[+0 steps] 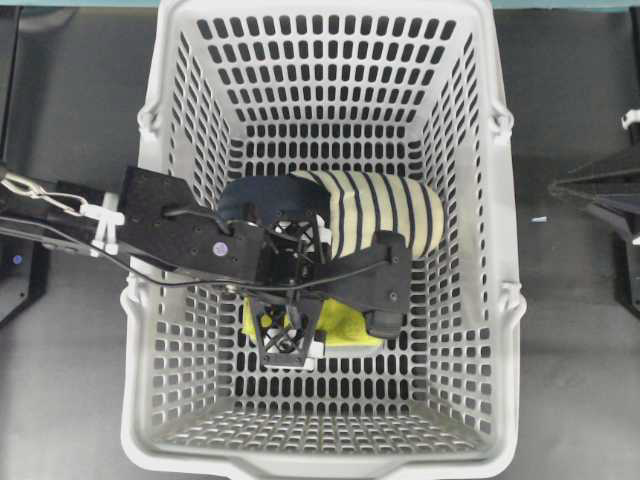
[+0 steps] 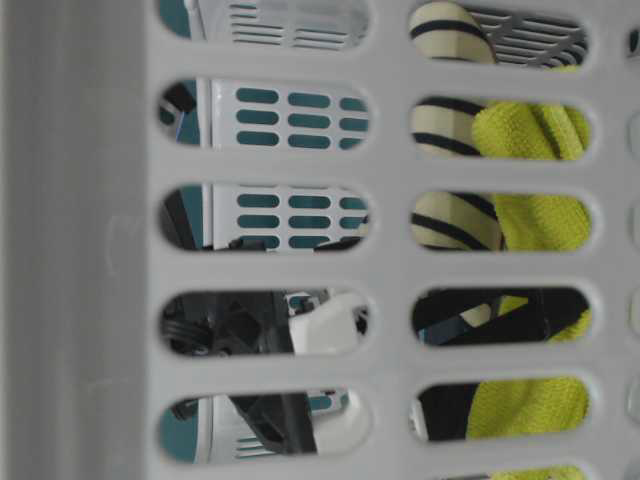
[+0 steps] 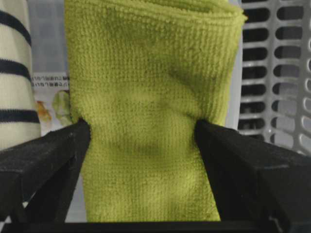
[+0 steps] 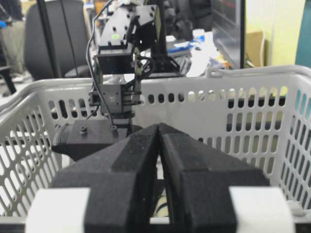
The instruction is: Pick up the yellow cloth from the shopping basket with the left arm.
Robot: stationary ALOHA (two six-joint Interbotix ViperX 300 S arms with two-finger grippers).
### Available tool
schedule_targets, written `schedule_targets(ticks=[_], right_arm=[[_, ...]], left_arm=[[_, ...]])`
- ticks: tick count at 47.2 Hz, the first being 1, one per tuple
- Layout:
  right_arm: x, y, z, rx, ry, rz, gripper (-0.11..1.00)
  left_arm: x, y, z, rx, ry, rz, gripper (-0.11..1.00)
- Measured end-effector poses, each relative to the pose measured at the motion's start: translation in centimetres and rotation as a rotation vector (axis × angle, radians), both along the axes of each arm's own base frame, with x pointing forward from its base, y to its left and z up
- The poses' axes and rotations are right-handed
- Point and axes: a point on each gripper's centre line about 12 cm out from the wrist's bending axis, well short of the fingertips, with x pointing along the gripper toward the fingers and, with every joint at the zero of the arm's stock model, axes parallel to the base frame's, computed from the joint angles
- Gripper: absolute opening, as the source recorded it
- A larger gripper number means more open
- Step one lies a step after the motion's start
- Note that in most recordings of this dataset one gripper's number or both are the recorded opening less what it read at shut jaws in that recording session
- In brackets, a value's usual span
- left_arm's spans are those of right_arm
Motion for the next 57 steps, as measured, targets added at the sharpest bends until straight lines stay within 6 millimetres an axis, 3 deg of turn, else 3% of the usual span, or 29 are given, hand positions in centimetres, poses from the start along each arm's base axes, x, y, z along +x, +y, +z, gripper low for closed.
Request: schedule_targets(ticks=[4, 8, 19, 28, 36, 41, 57], right_arm=[[0.0, 0.0, 0.0, 0.0, -0.003, 0.002, -0.01], [0.0, 0.0, 0.0, 0.0, -0.003, 0.0, -0.01], [0.0, 0.0, 0.1, 0.0, -0.002, 0.0, -0.01], [0.0, 0.0, 0.0, 0.0, 0.0, 0.0, -0.01], [0.0, 0.0, 0.1, 0.0, -0.003, 0.0, -0.01], [-0.1, 0.0, 0.1, 0.0, -0.003, 0.0, -0.01], [-0.4, 0.0, 0.5, 0.0, -0.026, 0.0, -0.01]], left_arm=[[-0.1, 0.1, -0.3, -0.004, -0.015, 0.003, 0.83], [-0.3, 0.1, -0.4, -0.003, -0.017, 0.0, 0.74], [-0.2, -0.3, 0.2, 0.001, -0.031, -0.021, 0.17], [0.1, -0.3, 2.6, -0.002, -0.069, -0.021, 0.16], [0.2, -0.1, 8.1, -0.006, -0.093, -0.005, 0.16], [0.2, -0.1, 12.8, -0.009, -0.12, 0.001, 0.16], [-1.3, 0.2, 24.8, -0.023, -0.194, 0.015, 0.16]])
